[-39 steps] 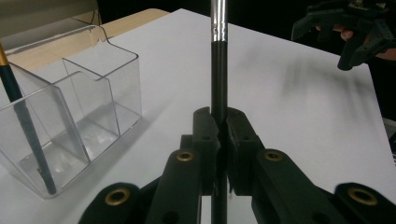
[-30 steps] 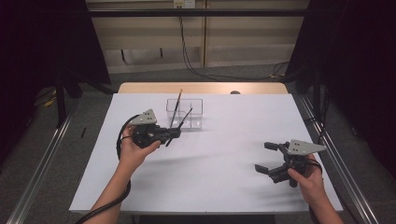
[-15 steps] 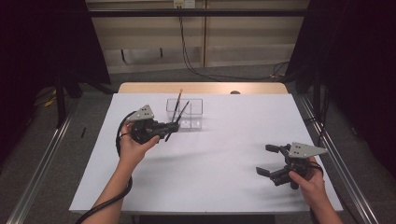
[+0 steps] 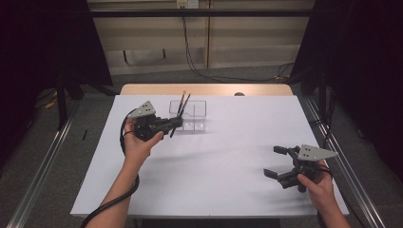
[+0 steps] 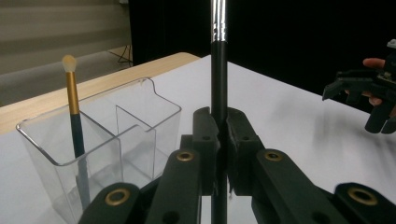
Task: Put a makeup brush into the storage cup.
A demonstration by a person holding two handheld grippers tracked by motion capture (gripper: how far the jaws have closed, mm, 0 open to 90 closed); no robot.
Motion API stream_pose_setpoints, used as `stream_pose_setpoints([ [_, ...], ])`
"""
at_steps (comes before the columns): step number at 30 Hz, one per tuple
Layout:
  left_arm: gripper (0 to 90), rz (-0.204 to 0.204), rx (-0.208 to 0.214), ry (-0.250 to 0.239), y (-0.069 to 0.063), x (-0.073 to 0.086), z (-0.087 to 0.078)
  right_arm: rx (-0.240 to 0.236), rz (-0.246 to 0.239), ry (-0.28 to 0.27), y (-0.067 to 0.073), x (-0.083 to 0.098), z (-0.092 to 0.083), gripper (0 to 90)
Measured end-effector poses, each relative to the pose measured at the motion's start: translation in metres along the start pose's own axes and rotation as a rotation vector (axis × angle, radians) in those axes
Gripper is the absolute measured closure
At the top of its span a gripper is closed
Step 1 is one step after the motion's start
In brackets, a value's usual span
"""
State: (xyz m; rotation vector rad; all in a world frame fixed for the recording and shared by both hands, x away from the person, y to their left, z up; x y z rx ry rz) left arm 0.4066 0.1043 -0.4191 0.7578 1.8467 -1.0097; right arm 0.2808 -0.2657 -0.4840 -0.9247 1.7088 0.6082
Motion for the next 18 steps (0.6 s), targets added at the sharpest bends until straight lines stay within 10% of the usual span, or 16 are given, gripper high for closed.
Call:
stream_pose_setpoints([
  [18,84.0,-0.03,-0.021,-0.06,0.007,-0.014,0.001,-0.004,0.0,-0.004,0.002,0.001,0.0,2.8],
])
Point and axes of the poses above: each handheld gripper's, and its own axes: z roughly forward along the jaws, x roughly out of its underside, y roughly to its left, the point moved 6 cm from there along z, roughly forward along the jaws, and after that the axes turned 9 degrees about -z, right-handed, at the moved point
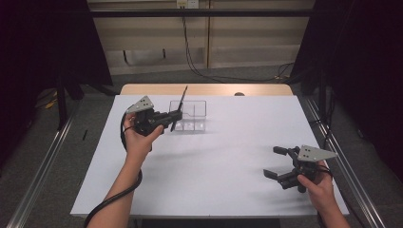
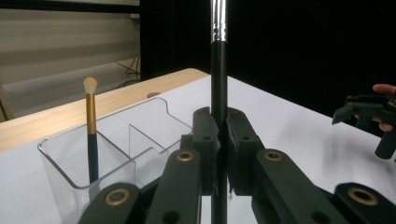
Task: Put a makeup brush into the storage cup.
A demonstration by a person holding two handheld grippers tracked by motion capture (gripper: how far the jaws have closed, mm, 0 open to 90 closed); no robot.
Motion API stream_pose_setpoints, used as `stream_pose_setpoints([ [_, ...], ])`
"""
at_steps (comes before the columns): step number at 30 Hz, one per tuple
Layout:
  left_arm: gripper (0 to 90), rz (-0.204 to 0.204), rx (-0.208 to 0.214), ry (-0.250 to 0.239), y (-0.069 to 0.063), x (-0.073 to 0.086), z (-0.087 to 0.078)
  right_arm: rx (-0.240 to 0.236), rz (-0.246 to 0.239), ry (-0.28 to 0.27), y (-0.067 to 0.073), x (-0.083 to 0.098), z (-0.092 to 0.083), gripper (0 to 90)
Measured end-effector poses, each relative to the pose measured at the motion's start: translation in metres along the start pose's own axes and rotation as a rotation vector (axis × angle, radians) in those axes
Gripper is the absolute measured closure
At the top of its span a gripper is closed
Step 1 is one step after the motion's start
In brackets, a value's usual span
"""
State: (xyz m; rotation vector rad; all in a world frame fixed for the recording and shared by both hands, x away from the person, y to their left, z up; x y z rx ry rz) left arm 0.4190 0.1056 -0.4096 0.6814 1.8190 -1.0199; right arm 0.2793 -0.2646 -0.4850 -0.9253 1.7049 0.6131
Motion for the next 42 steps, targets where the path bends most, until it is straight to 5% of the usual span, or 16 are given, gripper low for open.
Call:
stream_pose_setpoints([
  [42,84.0,-0.019,-0.039,-0.089,0.018,-0.028,0.009,0.02,-0.014,0.004,0.003,0.003,-0.004,2.5],
])
Point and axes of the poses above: each handheld gripper's, and its own axes: z roughly forward along the jaws, x roughly out of its underside, y roughly to its left, the point moved 6 cm from there along z, roughly forward along the jaws, and after that the axes turned 9 degrees about -z, right-handed, at the moved point
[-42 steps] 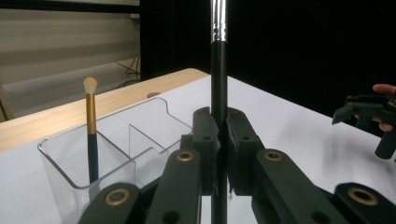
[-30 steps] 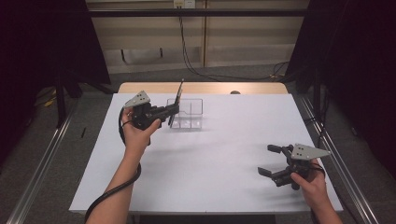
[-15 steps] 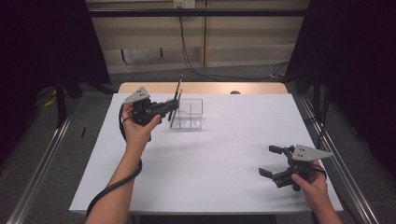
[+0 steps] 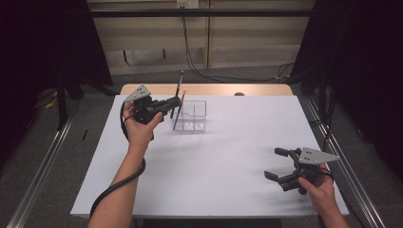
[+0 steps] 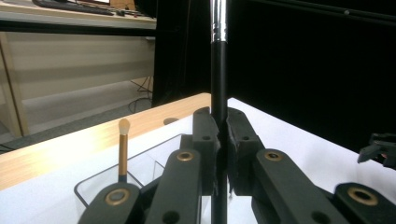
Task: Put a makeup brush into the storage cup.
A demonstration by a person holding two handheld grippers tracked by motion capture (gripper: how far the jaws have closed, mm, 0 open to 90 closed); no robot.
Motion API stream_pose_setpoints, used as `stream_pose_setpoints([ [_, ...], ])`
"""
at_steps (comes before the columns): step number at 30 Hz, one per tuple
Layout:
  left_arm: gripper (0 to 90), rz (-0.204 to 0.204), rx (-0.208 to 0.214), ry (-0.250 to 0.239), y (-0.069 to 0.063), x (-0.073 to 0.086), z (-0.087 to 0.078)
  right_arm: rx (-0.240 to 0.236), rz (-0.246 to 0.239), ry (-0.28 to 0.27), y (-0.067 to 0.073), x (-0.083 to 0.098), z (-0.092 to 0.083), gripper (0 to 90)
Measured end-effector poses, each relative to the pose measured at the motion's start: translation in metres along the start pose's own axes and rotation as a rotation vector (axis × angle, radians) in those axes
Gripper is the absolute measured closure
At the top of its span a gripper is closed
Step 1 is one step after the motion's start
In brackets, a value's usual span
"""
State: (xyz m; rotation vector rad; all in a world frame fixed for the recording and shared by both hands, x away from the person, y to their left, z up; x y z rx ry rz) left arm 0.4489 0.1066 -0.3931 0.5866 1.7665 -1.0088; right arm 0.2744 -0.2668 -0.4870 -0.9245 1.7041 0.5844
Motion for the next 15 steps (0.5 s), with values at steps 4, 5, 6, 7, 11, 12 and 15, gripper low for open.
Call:
stream_pose_setpoints([
  [4,84.0,-0.004,-0.008,-0.01,0.003,-0.002,0.002,0.002,-0.003,-0.001,0.0,-0.001,0.0,2.4],
  [5,84.0,-0.009,-0.013,-0.01,0.004,-0.002,0.002,0.001,-0.003,-0.001,0.0,-0.001,0.0,2.4],
  [6,84.0,-0.013,-0.013,-0.011,0.005,-0.002,0.003,0.002,-0.003,-0.002,0.0,-0.001,0.0,2.4],
  [7,84.0,-0.012,-0.018,-0.013,0.006,-0.003,0.004,0.002,-0.002,-0.003,0.0,-0.001,0.0,2.4],
  [11,84.0,-0.017,-0.022,-0.023,0.009,-0.003,0.007,0.003,-0.002,-0.006,0.0,-0.001,-0.001,2.4],
  [12,84.0,-0.018,-0.025,-0.021,0.01,-0.002,0.008,0.003,-0.003,-0.005,0.0,-0.001,-0.001,2.5],
  [15,84.1,-0.018,-0.027,-0.025,0.011,-0.001,0.01,0.003,-0.003,-0.005,0.0,-0.001,-0.001,2.5],
])
Point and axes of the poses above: each handheld gripper's, and its own axes: z roughly forward along the jaws, x roughly out of its underside, y roughly to its left, the point moved 6 cm from there along z, roughly forward along the jaws, and after that the axes turned 9 degrees about -z, right-handed, at the moved point
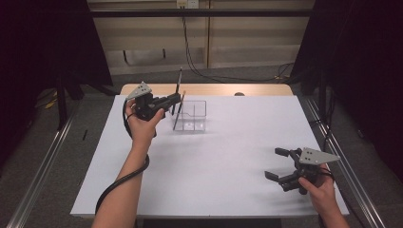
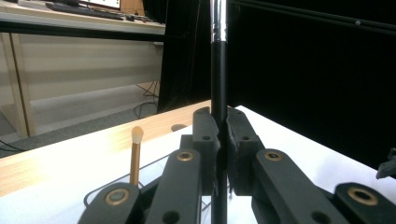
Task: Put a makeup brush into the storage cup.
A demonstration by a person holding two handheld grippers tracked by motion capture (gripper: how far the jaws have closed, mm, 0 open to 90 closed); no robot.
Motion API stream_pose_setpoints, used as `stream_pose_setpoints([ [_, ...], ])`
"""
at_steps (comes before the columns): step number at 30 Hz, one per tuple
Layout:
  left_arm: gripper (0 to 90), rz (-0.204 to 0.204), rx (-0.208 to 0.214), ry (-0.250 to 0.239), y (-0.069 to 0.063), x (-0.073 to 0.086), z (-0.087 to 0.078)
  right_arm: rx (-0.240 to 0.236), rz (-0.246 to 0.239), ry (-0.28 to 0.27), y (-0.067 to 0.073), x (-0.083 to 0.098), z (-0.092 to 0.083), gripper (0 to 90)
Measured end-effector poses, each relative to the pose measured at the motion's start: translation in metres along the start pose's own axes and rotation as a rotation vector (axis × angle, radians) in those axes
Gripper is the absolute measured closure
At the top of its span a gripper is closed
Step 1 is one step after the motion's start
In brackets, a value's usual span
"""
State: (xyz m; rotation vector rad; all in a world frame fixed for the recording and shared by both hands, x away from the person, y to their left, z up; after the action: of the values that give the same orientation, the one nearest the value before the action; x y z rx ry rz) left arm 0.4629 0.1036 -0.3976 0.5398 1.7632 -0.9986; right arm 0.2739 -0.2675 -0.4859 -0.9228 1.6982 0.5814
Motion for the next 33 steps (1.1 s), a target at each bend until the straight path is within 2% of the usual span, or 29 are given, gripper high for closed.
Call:
stream_pose_setpoints([
  [11,84.0,-0.001,-0.024,-0.011,0.006,-0.001,0.008,-0.004,-0.004,-0.001,0.0,-0.001,-0.001,2.5],
  [23,84.0,0.004,-0.072,0.006,0.016,-0.001,0.011,-0.012,-0.011,0.007,0.001,0.0,0.0,2.5],
  [33,84.0,0.003,-0.094,0.015,0.018,-0.004,0.017,-0.014,-0.014,0.001,0.001,-0.001,0.0,2.5],
])
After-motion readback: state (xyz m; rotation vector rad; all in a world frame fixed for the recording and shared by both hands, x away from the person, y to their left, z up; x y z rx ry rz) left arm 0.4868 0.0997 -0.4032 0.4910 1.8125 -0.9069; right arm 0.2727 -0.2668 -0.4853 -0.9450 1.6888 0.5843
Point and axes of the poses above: each handheld gripper's, and its own axes: z roughly forward along the jaws, x roughly out of its underside, y roughly to its left, the point moved 6 cm from there along z, roughly forward along the jaws, and after that the axes turned 9 degrees about -z, right-handed, at the moved point
